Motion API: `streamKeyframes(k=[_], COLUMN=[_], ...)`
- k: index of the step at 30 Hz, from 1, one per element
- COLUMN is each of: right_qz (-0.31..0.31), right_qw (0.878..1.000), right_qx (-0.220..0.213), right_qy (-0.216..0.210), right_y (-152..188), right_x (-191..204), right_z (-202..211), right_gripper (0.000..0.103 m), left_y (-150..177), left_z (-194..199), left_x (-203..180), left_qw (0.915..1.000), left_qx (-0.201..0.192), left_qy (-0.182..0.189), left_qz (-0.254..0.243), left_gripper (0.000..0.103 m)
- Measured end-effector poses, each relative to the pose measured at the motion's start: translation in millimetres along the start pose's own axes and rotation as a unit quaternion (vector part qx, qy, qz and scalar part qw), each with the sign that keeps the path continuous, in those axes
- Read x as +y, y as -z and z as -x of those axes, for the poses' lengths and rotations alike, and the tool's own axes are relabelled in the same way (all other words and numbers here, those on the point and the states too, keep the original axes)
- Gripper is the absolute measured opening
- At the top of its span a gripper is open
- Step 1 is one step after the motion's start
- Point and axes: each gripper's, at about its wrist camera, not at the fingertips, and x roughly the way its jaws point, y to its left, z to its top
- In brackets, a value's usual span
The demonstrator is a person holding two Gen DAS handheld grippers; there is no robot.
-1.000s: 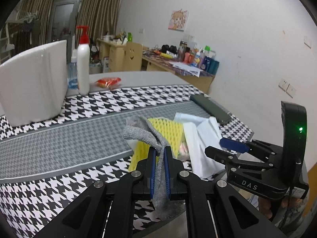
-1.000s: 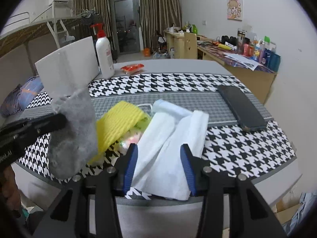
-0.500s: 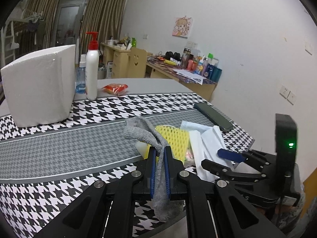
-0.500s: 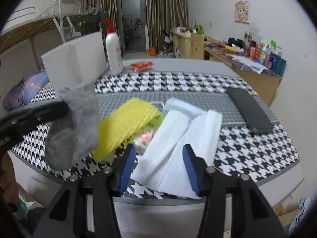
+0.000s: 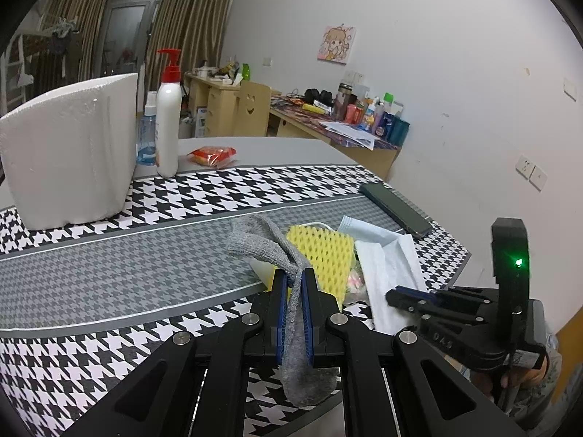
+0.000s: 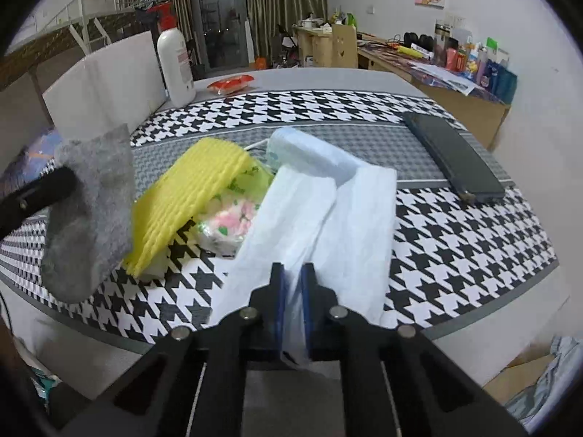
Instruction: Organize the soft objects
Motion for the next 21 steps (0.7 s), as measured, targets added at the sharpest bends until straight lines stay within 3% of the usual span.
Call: streamKeyframes(k=[4, 21], right_qz=[-0.009, -0.022], right_qw=[1.000, 0.994], right_qx=[-0.018, -0.101], right_qy=[-0.006, -0.031], right_y=[-4, -43], right_x=[-3, 0], right_z=[9, 64], right_gripper=[0.003, 0.003], left_y=[-5, -24], left_z=[2, 22], left_x=[2, 15], left_qw=[1.0000, 0.9992], left_qx=[-0.005, -0.029], left_qy=[-0.004, -0.026], left_qz=[-0.003, -0.013], left_gripper=[0.009, 0.009])
